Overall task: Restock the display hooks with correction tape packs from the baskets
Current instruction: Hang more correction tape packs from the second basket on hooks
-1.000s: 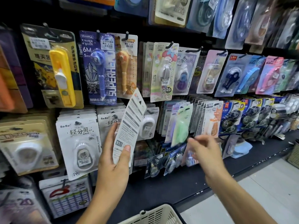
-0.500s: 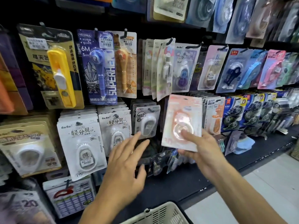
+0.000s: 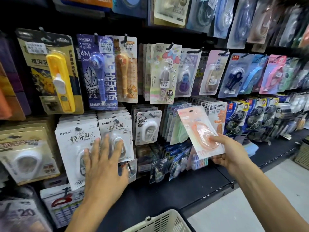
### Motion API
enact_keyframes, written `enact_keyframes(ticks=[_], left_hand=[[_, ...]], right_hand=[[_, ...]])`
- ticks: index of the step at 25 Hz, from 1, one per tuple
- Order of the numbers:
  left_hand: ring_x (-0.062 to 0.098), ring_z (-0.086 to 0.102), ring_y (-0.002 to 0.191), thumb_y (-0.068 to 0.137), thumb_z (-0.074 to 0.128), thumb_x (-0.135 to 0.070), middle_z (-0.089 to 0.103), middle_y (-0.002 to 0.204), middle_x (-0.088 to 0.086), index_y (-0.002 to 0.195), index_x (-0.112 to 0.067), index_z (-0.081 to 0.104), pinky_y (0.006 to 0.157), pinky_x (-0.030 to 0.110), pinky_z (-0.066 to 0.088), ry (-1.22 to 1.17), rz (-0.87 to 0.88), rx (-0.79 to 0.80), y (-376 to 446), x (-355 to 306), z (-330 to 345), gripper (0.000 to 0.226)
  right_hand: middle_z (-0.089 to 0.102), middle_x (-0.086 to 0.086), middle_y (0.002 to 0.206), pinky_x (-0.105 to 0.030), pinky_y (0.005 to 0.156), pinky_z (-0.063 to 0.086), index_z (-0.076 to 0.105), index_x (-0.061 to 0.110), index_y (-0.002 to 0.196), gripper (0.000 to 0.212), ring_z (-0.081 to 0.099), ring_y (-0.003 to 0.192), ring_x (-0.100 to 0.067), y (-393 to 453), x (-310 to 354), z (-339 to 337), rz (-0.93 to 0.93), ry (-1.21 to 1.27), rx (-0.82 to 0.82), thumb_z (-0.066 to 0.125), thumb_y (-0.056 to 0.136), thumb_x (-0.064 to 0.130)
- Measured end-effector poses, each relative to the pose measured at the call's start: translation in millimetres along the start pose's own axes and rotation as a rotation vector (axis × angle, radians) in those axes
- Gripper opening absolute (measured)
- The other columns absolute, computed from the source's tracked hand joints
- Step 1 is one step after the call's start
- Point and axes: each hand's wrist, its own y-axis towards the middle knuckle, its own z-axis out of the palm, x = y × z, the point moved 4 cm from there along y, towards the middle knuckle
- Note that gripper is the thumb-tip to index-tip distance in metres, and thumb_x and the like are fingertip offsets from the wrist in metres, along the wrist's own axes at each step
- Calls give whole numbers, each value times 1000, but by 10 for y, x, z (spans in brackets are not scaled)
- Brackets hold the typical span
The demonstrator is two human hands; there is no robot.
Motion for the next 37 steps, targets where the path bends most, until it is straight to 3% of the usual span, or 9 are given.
enact_keyframes(ticks=[6,10,14,17,22,26,30,32,37], left_hand=[[21,-23,154,97,50,-45,-18,168,0,161,-36,6,121,39,-21,-50,19,-33,9,36,-21,79],[9,-25,150,99,51,-40,-19,165,-10,160,-38,11,120,30,-19,-127,145,-17,-72,5,47,73],[17,34,147,96,59,-29,39,159,-7,148,-30,48,120,35,28,-311,252,19,-232,46,92,53],[24,57,123,94,59,-32,60,137,-2,139,-28,54,99,40,49,-227,243,361,-442,199,449,45],[28,57,123,95,58,-31,61,136,5,138,-29,53,90,30,46,125,254,1047,-1401,772,1396,43],[28,54,128,96,58,-24,53,145,8,144,-26,50,99,32,45,181,144,1329,-2220,1273,1834,48],[27,56,122,96,59,-25,56,140,8,137,-24,55,96,33,47,97,10,1382,-2428,1448,2122,41],[26,59,117,95,61,-25,61,133,6,128,-24,60,92,32,49,30,-110,1310,-2346,1483,2247,33],[23,62,110,89,66,-26,65,126,1,114,-27,61,92,35,50,-85,-366,1146,-2307,1570,2403,26]], right_hand=[[72,-19,101,-30,43,55,57,11,115,44,63,43,-20,189,-85,155,-32,-94,-30,82,82,23],[62,-22,123,-32,48,60,47,5,133,67,71,79,-33,415,-198,448,89,-34,57,85,81,24],[55,-20,126,-44,63,60,39,4,140,79,63,96,-35,580,-473,570,163,-72,-57,84,80,31],[55,-15,113,-46,78,56,37,9,142,72,57,86,-33,440,-901,670,51,-402,-160,72,85,36],[68,-9,98,-36,74,46,61,23,106,19,63,92,-32,-409,-2447,1293,-312,-1200,455,61,91,34],[60,0,86,-26,60,47,62,18,102,24,59,72,-18,-888,-3889,795,253,-1233,714,73,87,34],[63,-1,111,-31,87,49,60,22,104,43,60,108,-20,-1180,-4467,827,408,-1091,888,80,79,50],[62,2,119,-28,78,50,62,26,114,54,63,104,-15,-1330,-4530,1117,462,-968,1001,85,72,51],[71,0,119,-27,80,56,72,19,120,43,67,99,-16,-1549,-4696,1342,448,-1104,1298,83,78,15]])
